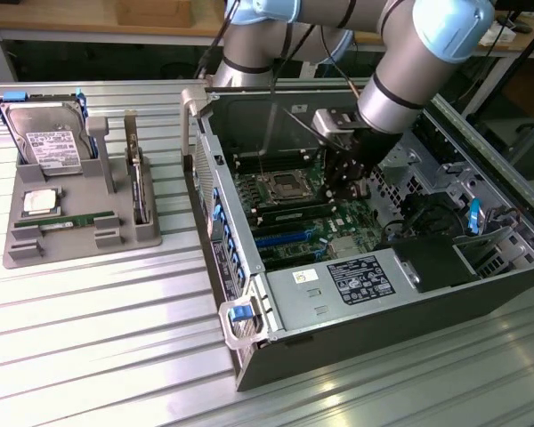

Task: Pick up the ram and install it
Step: 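Press down the ram until it locks into place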

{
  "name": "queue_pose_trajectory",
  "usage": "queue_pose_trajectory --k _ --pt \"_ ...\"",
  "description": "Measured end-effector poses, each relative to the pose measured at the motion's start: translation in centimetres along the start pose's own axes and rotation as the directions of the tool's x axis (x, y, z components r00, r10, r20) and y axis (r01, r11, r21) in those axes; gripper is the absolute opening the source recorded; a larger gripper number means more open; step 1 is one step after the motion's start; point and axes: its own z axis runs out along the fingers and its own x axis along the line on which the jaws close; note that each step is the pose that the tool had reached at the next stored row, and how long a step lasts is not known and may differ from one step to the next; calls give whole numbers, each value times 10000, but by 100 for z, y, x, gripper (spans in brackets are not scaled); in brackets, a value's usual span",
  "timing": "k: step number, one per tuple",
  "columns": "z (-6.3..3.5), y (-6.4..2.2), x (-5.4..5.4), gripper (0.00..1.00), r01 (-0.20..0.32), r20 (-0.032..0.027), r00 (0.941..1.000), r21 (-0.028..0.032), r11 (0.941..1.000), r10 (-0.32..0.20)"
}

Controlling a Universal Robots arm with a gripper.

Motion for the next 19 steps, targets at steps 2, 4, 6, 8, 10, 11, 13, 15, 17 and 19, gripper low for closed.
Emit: queue_pose_trajectory --k 2,4,6,8,10,11,13,15,17,19 --pt "-21 -208 0 10 3 73 10000 -32 10000 -3" --pt "-39 -321 -1 10 8 113 9999 -34 10000 -8" --pt "-95 -395 -5 10 11 135 9999 -34 10000 -10" --pt "-130 -427 -7 10 11 142 9999 -34 10000 -11" --pt "-235 -495 -16 10 15 176 9998 -33 10000 -15" --pt "-282 -507 -20 10 17 186 9998 -34 10000 -16" --pt "-348 -514 -26 10 17 202 9998 -33 10000 -17" --pt "-397 -520 -29 10 19 217 9998 -33 10000 -18" --pt "-397 -520 -30 10 21 227 9997 -34 10000 -20" --pt "-398 -520 -29 10 21 225 9997 -33 10000 -20"
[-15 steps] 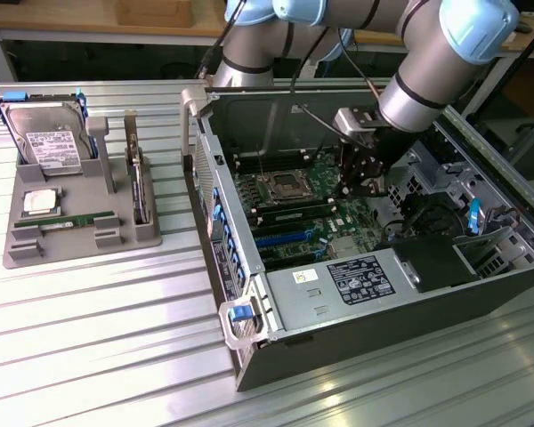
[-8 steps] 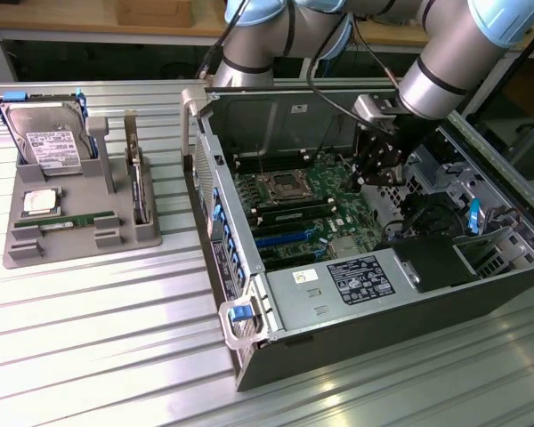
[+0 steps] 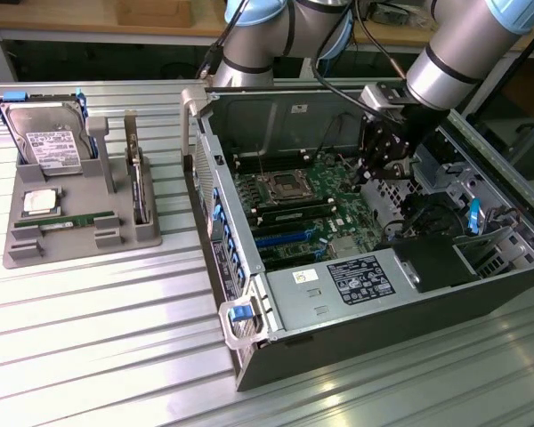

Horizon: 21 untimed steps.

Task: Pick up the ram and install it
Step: 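Press down the ram until it locks into place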

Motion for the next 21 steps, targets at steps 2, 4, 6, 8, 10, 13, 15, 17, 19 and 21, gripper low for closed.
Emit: queue_pose_trajectory --k 2,4,6,8,10,13,15,17,19,21 --pt "0 0 0 10 0 0 10000 0 10000 0" --pt "0 0 0 10 -7 0 10000 0 10000 7" --pt "0 0 0 10 -649 72 9979 69 9979 648" --pt "0 0 0 10 -1264 135 9919 130 9919 1262" --pt "1 0 0 10 -1920 199 9813 193 9812 1916" --pt "1 0 0 10 -2822 296 9591 273 9590 2814" --pt "1 0 0 10 -3399 370 9402 318 9399 3387" --pt "1 0 0 10 -3939 448 9188 356 9185 3923" --pt "1 0 0 10 -4524 537 8913 392 8909 4502" --pt "1 0 0 10 -5176 638 8550 428 8545 5147"
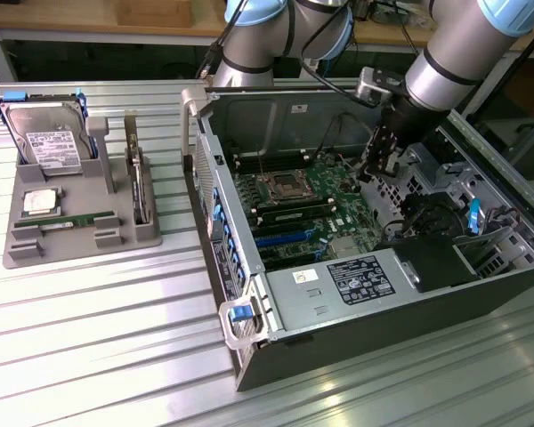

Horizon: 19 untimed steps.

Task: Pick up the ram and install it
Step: 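Press down the ram until it locks into place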

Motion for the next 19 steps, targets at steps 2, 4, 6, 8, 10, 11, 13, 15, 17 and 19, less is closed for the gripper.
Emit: queue_pose_trajectory --k 2,4,6,8,10,11,13,15,17,19 --pt "0 0 0 10 -482 46 9988 51 9988 482" --pt "0 0 0 10 -1083 110 9941 111 9941 1082" --pt "0 0 0 10 -1599 168 9870 160 9870 1597" --pt "0 0 1 10 -2124 230 9770 204 9770 2119" --pt "2 0 0 10 -2766 312 9607 255 9606 2758" --pt "3 0 0 10 -3115 358 9499 282 9498 3105" --pt "5 -1 0 10 -3795 452 9247 328 9246 3780" --pt "6 -1 1 10 -4392 538 8978 365 8976 4371" --pt "9 -1 1 10 -5235 667 8513 414 8510 5204" --pt "12 -1 1 10 -5795 757 8142 446 8137 5757"
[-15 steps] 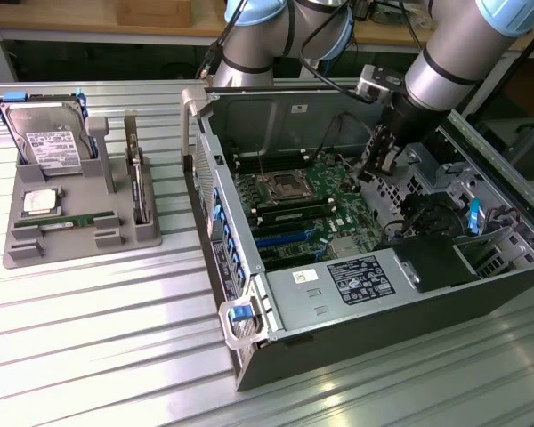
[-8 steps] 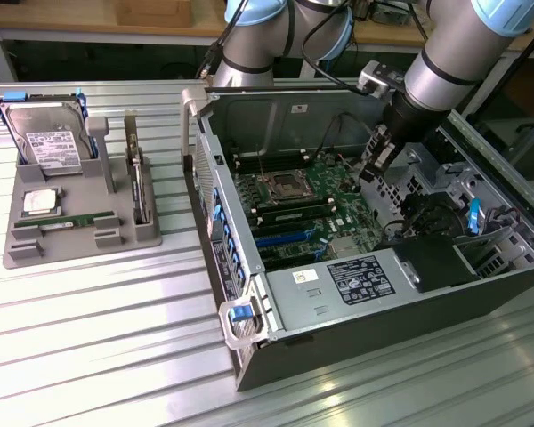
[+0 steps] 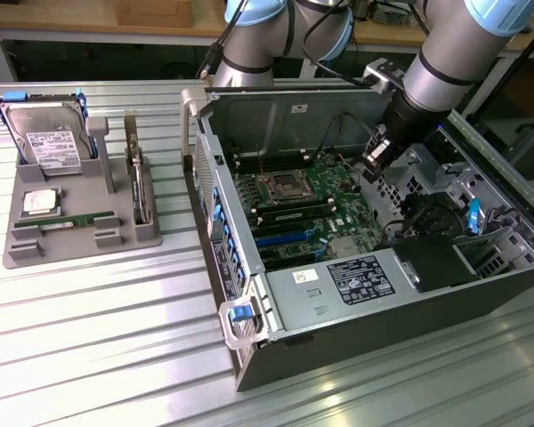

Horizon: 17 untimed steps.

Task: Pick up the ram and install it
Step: 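Press down the ram until it locks into place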

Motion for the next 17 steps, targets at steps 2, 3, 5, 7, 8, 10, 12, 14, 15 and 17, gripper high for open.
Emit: queue_pose_trajectory --k 2,3,5,7,8,10,12,14,15,17 --pt "2 0 0 10 -452 41 9990 54 9990 452" --pt "4 0 0 10 -803 75 9967 95 9967 802" --pt "6 -1 1 10 -1359 133 9907 158 9906 1357" --pt "8 -1 1 10 -1704 170 9853 195 9852 1701" --pt "10 -1 1 10 -2107 216 9774 238 9773 2102" --pt "13 -1 1 10 -2812 301 9594 307 9592 2803" --pt "16 -2 2 10 -3342 369 9422 358 9418 3329" --pt "17 -2 2 10 -3608 405 9323 382 9318 3594" --pt "19 -2 2 10 -3990 458 9166 417 9160 3971" --pt "19 -2 2 10 -4216 490 9064 431 9058 4196"
